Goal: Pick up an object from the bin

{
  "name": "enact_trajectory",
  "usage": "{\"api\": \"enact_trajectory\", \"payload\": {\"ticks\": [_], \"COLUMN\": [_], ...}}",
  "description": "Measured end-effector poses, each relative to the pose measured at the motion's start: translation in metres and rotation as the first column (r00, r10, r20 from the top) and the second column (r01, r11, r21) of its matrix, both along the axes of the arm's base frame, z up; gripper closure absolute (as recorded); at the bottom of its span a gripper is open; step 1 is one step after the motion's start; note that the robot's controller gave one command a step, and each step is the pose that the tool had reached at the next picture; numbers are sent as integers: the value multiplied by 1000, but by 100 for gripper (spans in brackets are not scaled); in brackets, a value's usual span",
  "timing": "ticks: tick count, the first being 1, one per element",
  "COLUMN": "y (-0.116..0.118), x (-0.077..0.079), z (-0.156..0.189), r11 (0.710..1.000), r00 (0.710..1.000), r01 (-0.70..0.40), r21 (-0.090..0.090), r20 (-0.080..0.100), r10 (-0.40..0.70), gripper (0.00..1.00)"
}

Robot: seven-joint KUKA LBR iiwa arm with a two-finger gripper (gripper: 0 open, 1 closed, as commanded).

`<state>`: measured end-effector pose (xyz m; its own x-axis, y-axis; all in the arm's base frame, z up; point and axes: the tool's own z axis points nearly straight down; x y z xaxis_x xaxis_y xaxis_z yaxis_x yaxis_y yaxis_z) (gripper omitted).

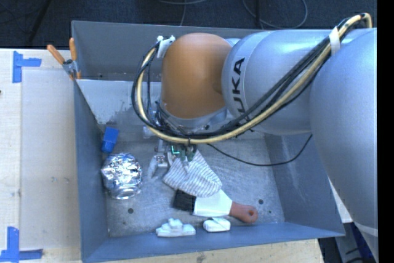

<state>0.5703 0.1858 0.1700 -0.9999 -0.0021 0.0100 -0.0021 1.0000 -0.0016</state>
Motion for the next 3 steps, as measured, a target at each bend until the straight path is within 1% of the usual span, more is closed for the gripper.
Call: {"api": "enact_trajectory", "payload": {"ticks": [1, 2, 3], "y": [-1, 21, 28], "x": [2, 2, -6], "z": [4, -46, -68], "r11": [1000, 1000, 999], "r00": [1000, 999, 999], "r01": [3, -31, -50], "r21": [1, 2, 1], "r20": [7, 14, 9], "r10": [-3, 31, 50], "gripper": [0, 0, 0]}}
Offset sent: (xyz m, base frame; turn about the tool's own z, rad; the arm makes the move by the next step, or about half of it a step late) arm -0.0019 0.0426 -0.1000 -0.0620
